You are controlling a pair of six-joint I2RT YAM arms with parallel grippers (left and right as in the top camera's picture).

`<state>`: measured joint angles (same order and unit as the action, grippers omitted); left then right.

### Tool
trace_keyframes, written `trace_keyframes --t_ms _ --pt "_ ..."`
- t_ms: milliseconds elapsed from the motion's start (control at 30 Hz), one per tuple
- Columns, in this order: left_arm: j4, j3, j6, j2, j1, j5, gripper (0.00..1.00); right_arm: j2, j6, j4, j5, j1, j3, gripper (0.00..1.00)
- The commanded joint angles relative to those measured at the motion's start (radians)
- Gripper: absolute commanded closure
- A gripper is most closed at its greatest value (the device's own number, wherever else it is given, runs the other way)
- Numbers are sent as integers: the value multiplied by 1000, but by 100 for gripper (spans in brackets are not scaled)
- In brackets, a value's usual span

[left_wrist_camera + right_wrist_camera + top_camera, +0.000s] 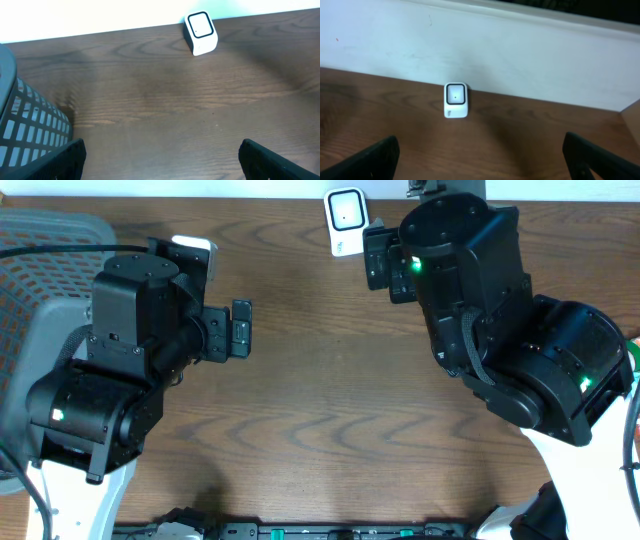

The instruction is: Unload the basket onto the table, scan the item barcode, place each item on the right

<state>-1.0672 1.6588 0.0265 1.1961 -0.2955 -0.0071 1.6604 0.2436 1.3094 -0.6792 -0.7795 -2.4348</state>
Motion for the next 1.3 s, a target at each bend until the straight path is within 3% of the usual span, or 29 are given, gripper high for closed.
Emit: trace_keyframes --t_ms 0,433,867,1067,1267 --pt "0 -4 5 -1 5 -13 2 -11 -33 -19 -38 -8 -7 1" --pt "0 -4 5 -1 5 -13 2 -11 -164 -251 -8 11 -7 1" --pt "0 -4 5 -1 5 -13 2 -17 -238 -367 238 179 38 1" --pt "0 -4 5 -1 5 -13 2 -108 -242 -550 313 230 237 1" --pt "0 -4 5 -1 5 -13 2 -294 -241 -783 360 294 594 1"
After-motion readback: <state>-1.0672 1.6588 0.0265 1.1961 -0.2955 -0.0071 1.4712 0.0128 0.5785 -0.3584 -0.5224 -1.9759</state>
